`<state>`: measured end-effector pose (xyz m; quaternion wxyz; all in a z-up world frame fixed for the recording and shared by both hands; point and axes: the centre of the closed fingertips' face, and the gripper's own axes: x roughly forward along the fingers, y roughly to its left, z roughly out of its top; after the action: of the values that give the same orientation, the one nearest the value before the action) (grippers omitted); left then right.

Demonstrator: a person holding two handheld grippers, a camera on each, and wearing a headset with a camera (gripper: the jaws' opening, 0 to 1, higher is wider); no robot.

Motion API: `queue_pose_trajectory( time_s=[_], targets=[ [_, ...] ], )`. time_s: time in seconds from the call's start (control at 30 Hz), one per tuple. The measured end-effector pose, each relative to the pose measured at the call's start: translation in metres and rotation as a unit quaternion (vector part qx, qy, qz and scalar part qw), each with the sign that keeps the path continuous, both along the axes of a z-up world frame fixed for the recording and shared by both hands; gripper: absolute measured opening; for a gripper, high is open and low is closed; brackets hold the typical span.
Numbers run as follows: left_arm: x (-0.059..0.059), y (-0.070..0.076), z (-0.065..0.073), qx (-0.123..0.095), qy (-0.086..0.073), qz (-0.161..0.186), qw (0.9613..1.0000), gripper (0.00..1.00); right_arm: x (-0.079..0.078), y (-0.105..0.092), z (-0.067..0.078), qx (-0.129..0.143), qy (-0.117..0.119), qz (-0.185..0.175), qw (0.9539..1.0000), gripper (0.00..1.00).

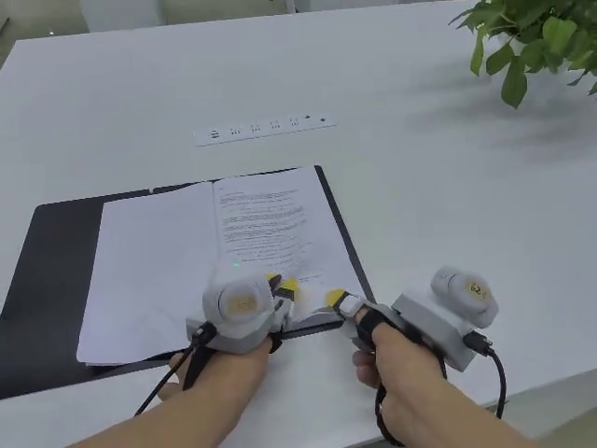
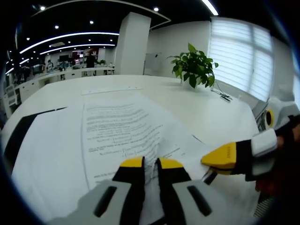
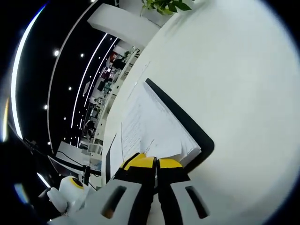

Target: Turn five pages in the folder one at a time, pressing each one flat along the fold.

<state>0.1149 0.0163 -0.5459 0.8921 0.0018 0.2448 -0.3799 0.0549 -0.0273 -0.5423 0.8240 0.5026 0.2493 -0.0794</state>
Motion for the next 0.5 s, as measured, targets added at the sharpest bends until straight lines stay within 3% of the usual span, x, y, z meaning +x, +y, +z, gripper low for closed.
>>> queue_pose_trajectory(
  time_s=[0.03, 0.13, 0.23, 0.27, 0.33, 0.5],
  targets=[
    [-0.001, 0.002, 0.001, -0.003, 0.011, 0.001, 0.9999, 0.09, 0.0, 0.0, 0.0, -0.001, -0.002, -0.002, 1.0, 0.0],
    [-0.011, 0.009, 0.005, -0.021, 0.064, -0.002, 0.9977, 0.14, -0.001, 0.001, 0.005, -0.001, -0.01, -0.006, 0.9999, 0.0],
    [-0.017, 0.019, 0.013, -0.014, 0.069, -0.013, 0.9975, 0.26, -0.001, 0.003, 0.012, -0.005, -0.02, -0.006, 0.9998, 0.0],
    [-0.02, 0.025, 0.02, -0.015, 0.055, -0.022, 0.9981, 0.28, 0.0, 0.002, 0.016, -0.008, -0.028, -0.008, 0.9996, 0.0],
    [-0.021, 0.035, 0.028, -0.011, 0.042, -0.024, 0.9988, 0.27, -0.001, 0.003, 0.021, -0.01, -0.033, -0.009, 0.9994, 0.0],
    [-0.021, 0.067, 0.047, -0.016, 0.036, -0.004, 0.9992, 0.31, 0.0, 0.011, 0.042, -0.03, -0.062, 0.0, 0.9977, 0.0]
  ],
)
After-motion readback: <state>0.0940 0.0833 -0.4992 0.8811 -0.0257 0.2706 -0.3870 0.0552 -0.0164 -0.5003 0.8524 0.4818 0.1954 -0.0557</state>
